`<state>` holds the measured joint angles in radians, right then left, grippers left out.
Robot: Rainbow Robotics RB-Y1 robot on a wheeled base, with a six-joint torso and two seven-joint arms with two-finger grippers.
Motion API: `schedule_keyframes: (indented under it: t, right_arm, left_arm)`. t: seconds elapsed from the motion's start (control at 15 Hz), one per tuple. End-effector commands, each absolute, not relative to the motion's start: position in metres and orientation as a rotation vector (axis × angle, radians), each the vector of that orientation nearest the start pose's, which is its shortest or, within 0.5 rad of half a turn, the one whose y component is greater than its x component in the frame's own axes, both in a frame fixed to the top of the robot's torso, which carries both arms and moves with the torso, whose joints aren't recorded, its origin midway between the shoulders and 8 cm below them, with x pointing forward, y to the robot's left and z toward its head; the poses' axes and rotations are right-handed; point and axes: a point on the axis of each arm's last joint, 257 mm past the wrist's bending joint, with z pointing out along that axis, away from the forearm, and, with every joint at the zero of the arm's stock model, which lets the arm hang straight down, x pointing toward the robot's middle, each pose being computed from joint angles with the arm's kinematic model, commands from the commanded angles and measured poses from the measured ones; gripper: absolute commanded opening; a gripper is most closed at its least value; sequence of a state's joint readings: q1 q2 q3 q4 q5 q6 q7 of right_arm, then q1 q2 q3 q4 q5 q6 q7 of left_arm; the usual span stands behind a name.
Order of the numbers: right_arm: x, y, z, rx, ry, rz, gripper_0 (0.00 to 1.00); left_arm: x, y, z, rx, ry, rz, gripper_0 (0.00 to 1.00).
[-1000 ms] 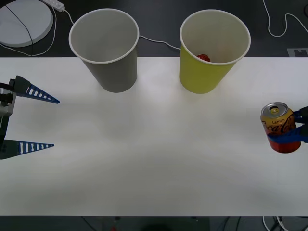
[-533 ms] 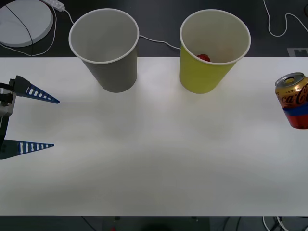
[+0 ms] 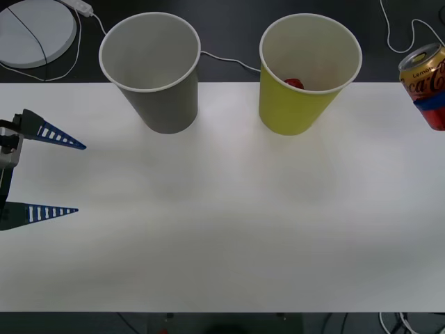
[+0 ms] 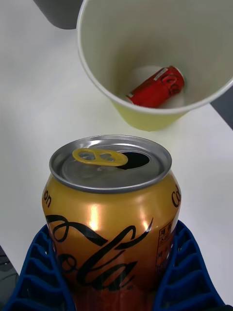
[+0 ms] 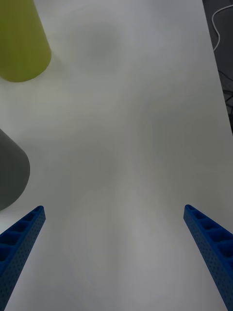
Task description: Put the can into the green bin and the plastic bottle into the gray bin
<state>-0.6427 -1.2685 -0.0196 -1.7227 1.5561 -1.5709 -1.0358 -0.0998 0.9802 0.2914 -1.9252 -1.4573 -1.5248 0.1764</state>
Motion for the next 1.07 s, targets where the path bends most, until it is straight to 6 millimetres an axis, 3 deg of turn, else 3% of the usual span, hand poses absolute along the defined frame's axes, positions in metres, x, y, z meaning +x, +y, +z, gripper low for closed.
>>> schedule_keyframes:
  t: [0.07,0.53,1.07]
  right_arm:
    - [0.472,-0.295,0.010,-1.239,2.185,0.074,0.00]
    - [0.534,-0.245,0.026,-1.229,2.190,-0.016,0.00]
    - [0.583,-0.194,0.016,-1.182,2.213,-0.040,0.00]
  left_arm:
    - [0.367,0.271,-0.125,1.793,1.511,-0.219,1.00]
    - [0.367,0.271,-0.125,1.793,1.511,-0.219,1.00]
    - [0.367,0.271,-0.125,1.793,1.511,-0.219,1.00]
